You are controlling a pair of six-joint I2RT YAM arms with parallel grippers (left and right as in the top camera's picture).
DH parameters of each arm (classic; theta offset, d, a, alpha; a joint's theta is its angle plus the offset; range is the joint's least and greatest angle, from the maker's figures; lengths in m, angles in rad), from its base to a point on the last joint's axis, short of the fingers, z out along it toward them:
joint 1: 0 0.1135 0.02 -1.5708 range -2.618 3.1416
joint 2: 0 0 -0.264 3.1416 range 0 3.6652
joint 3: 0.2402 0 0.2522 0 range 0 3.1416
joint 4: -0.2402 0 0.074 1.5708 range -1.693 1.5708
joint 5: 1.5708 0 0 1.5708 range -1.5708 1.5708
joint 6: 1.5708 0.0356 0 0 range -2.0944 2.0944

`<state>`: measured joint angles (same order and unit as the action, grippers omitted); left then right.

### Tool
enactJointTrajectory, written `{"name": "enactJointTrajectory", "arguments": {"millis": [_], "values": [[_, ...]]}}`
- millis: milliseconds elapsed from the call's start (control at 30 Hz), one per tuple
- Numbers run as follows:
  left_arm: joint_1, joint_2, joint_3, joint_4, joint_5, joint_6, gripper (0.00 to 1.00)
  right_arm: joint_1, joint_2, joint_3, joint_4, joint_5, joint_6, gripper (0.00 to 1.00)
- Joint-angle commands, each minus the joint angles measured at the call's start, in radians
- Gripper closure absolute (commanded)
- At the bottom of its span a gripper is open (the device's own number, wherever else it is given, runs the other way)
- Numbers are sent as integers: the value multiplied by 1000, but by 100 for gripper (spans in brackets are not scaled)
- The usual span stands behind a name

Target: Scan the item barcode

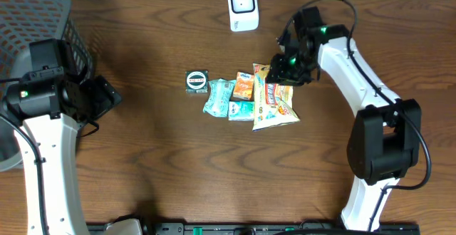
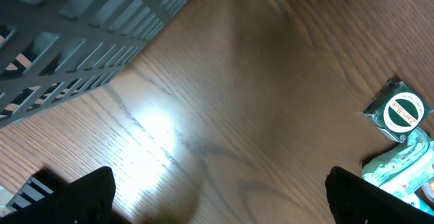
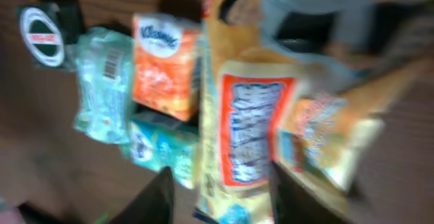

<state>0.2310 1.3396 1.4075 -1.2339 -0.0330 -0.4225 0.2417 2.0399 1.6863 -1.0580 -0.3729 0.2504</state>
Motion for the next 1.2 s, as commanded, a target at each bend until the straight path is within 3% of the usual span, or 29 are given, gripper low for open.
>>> {"name": "enactJointTrajectory", "arguments": {"millis": [0,167,400,600,867,967,1067,1167], "values": [[3,-4,-3,-4,-16,-6,3,15,6,33,-35,132,-5,78],[3,-4,-3,-4,-16,-6,2,48,8,0,-46,154,-27,97],[3,-4,-3,-4,-16,-6,2,108,8,-162,96,200,-15,91],[3,-4,-3,-4,-16,-6,3,117,8,-260,131,343,47,97],[3,-4,-3,-4,-16,-6,2,86,-2,-95,-45,371,59,81],[3,-4,-3,-4,-16,-6,2,85,-2,-1,-126,371,59,70],[3,-4,-3,-4,-16,-6,3,93,-2,23,-109,373,51,58],[3,-4,-3,-4,-16,-6,2,98,4,8,-37,392,37,58]]}}
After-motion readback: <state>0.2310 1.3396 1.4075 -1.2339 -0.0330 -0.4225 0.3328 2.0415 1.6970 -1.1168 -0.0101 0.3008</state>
